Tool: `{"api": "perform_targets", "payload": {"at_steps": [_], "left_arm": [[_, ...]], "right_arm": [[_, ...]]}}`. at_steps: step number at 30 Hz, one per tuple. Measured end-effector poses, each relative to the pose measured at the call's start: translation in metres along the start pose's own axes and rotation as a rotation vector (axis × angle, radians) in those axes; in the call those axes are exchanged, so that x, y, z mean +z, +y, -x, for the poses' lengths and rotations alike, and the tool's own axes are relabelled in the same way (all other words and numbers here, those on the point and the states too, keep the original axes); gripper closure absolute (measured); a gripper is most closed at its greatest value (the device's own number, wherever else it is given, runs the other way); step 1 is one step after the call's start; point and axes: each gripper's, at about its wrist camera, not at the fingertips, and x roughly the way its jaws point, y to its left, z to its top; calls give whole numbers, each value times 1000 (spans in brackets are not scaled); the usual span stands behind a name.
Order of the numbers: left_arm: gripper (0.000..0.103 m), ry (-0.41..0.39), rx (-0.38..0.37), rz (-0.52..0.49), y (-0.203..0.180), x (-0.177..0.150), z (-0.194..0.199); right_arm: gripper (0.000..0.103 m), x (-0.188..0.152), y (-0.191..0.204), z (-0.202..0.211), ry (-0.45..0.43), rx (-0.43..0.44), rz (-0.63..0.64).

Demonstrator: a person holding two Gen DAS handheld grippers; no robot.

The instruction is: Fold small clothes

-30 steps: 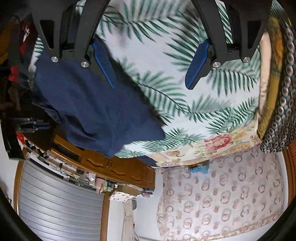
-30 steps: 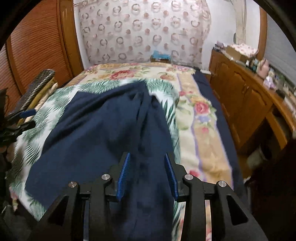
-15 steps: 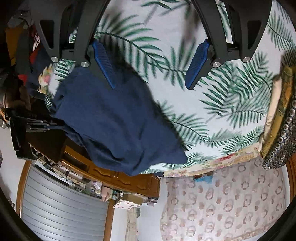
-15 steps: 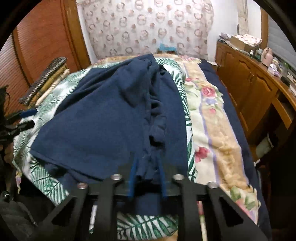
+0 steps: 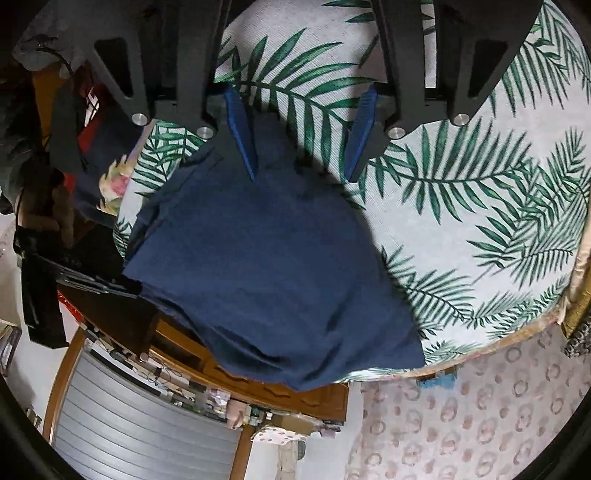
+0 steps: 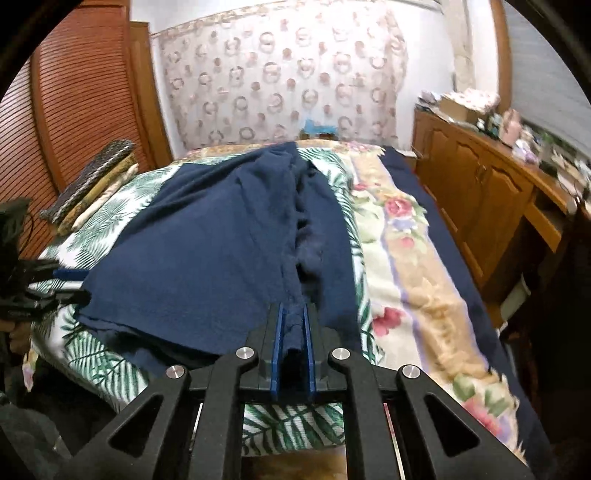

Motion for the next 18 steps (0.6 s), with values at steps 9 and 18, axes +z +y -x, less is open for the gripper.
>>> {"api": "perform_targets", "payload": {"at_steps": [9,18], "left_arm": [[89,-88,-91,-24,-27,1,40],[87,-19,-51,-25,-29,-4,20]], "right_arm": [[98,-2,5,19,-81,-6,11],[98,-23,8,29,-89,-44,-4]]}}
